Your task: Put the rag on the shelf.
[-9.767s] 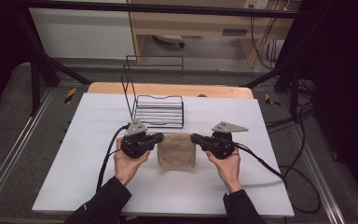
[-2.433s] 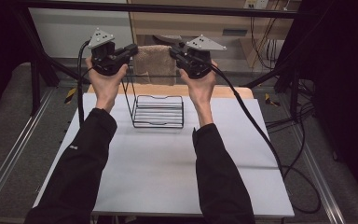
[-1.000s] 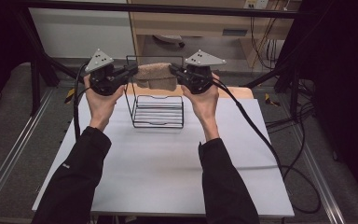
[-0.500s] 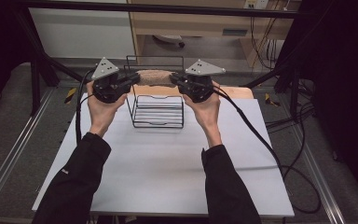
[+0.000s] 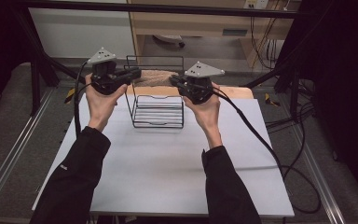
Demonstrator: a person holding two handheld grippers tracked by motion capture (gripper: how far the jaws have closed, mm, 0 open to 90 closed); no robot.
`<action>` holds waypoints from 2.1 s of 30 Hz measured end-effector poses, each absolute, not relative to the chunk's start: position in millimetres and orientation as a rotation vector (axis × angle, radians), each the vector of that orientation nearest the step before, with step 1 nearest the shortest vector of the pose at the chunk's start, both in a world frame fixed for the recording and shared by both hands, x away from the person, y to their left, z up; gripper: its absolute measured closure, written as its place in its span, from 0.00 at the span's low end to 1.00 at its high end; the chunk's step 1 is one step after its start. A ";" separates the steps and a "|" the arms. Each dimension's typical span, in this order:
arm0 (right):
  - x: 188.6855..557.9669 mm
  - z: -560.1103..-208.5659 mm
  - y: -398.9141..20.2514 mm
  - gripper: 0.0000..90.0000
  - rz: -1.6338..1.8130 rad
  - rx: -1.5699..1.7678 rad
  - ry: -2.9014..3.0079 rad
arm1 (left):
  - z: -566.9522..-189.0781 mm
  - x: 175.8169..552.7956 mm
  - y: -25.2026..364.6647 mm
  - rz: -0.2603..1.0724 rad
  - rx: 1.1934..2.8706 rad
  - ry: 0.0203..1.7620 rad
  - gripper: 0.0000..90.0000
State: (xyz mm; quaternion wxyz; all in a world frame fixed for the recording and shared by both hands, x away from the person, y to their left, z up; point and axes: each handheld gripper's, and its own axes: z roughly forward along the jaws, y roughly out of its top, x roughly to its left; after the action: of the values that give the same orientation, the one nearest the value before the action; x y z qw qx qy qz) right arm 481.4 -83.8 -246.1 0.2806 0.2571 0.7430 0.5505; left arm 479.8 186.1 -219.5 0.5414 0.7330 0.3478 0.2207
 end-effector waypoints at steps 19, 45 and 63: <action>478.1 -246.4 -84.9 0.82 1.476 0.685 2.056 | -242.2 480.9 180.1 0.530 1.834 0.822 1.00; 490.0 -273.5 -90.9 1.00 1.462 0.842 2.074 | -263.8 485.4 182.4 0.564 1.846 0.826 0.98; 483.6 -269.3 -93.3 0.95 1.491 0.840 2.049 | -260.2 479.8 183.3 0.573 1.844 0.824 0.86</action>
State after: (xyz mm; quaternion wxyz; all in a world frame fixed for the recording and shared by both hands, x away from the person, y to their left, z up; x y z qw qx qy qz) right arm 483.6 -93.3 -269.3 0.2339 0.3058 0.7462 0.5431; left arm 479.8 183.3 -260.2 0.4978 0.7618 0.3403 0.2367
